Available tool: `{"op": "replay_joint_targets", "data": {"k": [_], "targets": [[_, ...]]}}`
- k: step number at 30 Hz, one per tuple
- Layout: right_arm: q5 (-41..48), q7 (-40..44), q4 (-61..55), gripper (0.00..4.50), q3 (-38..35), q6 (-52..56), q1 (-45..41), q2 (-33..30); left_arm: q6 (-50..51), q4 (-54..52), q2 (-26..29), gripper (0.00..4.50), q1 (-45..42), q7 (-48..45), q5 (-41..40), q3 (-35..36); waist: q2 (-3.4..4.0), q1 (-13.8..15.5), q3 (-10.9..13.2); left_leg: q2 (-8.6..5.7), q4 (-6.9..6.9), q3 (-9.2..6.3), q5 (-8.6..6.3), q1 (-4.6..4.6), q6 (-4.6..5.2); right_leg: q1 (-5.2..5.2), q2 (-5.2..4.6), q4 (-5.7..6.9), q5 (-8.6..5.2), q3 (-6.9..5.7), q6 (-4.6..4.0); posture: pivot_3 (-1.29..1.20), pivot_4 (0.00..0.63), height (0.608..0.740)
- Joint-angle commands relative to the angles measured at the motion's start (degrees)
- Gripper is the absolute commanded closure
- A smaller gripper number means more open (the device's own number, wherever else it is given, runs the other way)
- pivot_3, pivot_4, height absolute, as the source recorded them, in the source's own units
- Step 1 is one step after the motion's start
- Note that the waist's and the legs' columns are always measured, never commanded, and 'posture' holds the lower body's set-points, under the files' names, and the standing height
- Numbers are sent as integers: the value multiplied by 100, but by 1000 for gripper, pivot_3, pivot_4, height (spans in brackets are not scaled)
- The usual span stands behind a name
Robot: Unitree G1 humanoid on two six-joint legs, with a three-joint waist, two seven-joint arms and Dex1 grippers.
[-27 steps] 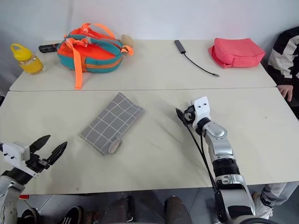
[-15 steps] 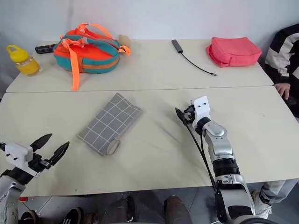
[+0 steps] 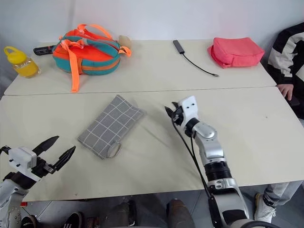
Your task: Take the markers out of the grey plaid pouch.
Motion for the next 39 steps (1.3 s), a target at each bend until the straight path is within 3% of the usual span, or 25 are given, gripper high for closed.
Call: {"op": "replay_joint_targets", "data": {"k": [1, 3, 9, 13, 22, 31, 39], "targets": [[-254, -63, 50, 3968, 396, -323, -388, 394, -630, -171, 48, 894, 85, -80, 325, -72, 0, -11, 0, 0, 0, 4, 0, 0, 0, -3, 0, 1, 0, 3, 0, 0, 150, 740], [-366, -139, 277, 4467, 529, -435, -569, 645, -878, -177, 78, 894, 141, -172, 435, -145, 0, -21, 0, 4, 0, 13, 0, 0, -1, -9, 7, 4, 2, 7, -3, 0, 150, 740], [-941, -257, 1099, 4467, 1100, -861, -846, 1182, -1590, -145, 188, 894, 200, -169, 909, -275, -11, -9, -7, 15, -1, 56, -6, 0, -10, -15, 8, 9, 2, 6, -4, 0, 150, 740], [-1424, -541, 1721, 4467, 1336, -965, -961, 1165, -2218, -67, 256, 894, 269, -31, 1456, -366, -13, -7, -8, 12, 2, 63, -8, -1, -7, -14, 0, 6, 2, 7, -4, 0, 150, 740], [-1451, -632, 2084, 4467, 1123, -822, -1151, 1056, -3498, 678, 630, 894, 39, 595, 3005, -720, -21, 7, -15, 17, 6, 69, -6, 7, -8, -10, -4, 10, 7, 7, -14, 0, 150, 740], [-1427, -518, 1844, 4467, 1116, -744, -1021, 1084, -3367, 1259, 670, 894, -749, 1380, 3701, -1283, -22, 20, -18, 15, 6, 63, -5, 11, -4, -12, -23, 39, 8, -4, -14, 0, 150, 740], [-1435, -474, 1704, 4467, 1096, -695, -962, 1087, -3411, 1447, 837, 894, -1033, 1566, 3797, -1789, -17, 36, -20, 11, 8, 59, 3, 18, 2, -12, -26, 61, 8, -6, -14, 0, 150, 740]]}}
